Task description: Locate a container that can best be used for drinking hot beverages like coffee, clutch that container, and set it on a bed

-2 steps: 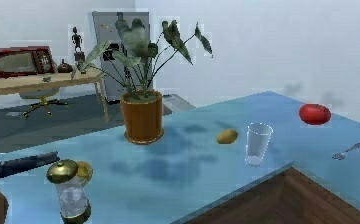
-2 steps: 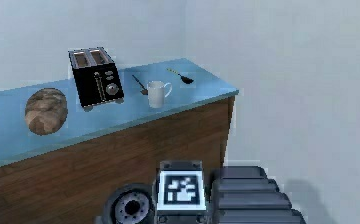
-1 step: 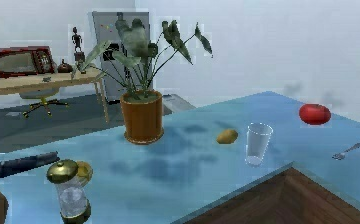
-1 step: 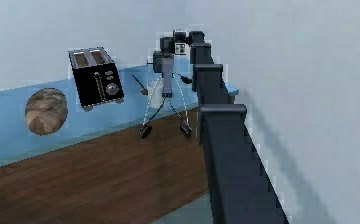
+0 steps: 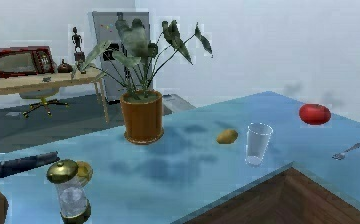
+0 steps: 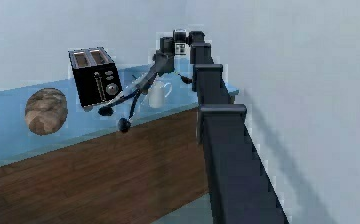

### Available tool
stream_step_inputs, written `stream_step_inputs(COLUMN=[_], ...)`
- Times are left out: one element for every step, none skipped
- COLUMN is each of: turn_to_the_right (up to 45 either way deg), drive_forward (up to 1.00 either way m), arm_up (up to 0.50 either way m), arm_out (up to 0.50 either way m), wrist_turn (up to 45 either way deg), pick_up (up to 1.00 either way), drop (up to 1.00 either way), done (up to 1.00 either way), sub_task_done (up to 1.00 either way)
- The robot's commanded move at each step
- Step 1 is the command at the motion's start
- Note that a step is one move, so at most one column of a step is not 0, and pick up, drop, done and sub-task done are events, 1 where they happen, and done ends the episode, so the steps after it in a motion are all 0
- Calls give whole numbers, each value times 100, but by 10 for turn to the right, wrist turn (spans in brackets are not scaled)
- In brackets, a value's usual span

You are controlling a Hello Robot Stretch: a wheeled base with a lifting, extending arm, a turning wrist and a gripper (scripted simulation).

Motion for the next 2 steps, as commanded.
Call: stream_step_inputs(turn_to_the_right=[0, 0], drive_forward=[0, 0], arm_up=[0, 0], arm_out=[0, 0], wrist_turn=[450, 450], pick_up=[0, 0], drop=[0, 0], done=[0, 0], sub_task_done=[0, 0])
